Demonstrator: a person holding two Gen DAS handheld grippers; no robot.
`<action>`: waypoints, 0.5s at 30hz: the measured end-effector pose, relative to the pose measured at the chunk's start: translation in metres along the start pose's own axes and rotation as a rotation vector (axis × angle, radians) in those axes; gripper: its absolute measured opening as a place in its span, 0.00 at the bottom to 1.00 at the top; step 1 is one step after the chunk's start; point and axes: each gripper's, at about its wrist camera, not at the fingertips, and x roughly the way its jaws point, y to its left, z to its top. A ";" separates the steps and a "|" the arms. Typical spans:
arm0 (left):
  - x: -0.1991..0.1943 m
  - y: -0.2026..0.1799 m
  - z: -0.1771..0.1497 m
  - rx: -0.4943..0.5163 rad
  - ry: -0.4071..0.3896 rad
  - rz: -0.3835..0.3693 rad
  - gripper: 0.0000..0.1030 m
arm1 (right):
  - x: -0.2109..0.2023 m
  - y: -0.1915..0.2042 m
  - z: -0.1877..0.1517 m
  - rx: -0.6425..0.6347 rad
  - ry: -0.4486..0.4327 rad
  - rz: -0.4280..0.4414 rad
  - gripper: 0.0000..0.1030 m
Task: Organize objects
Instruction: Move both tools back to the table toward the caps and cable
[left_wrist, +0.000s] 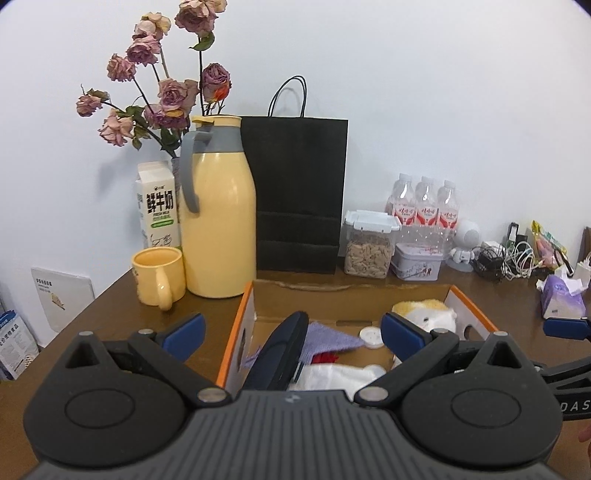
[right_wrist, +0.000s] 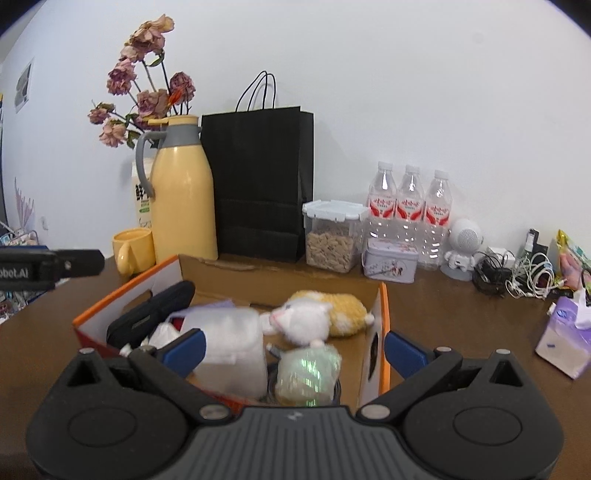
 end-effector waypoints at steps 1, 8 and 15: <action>-0.002 0.001 -0.002 0.003 0.005 0.002 1.00 | -0.003 0.000 -0.003 -0.001 0.005 0.000 1.00; -0.018 0.008 -0.019 0.023 0.051 0.010 1.00 | -0.019 0.006 -0.027 -0.015 0.051 0.017 1.00; -0.026 0.016 -0.036 0.032 0.098 0.018 1.00 | -0.026 0.008 -0.051 -0.002 0.109 0.029 1.00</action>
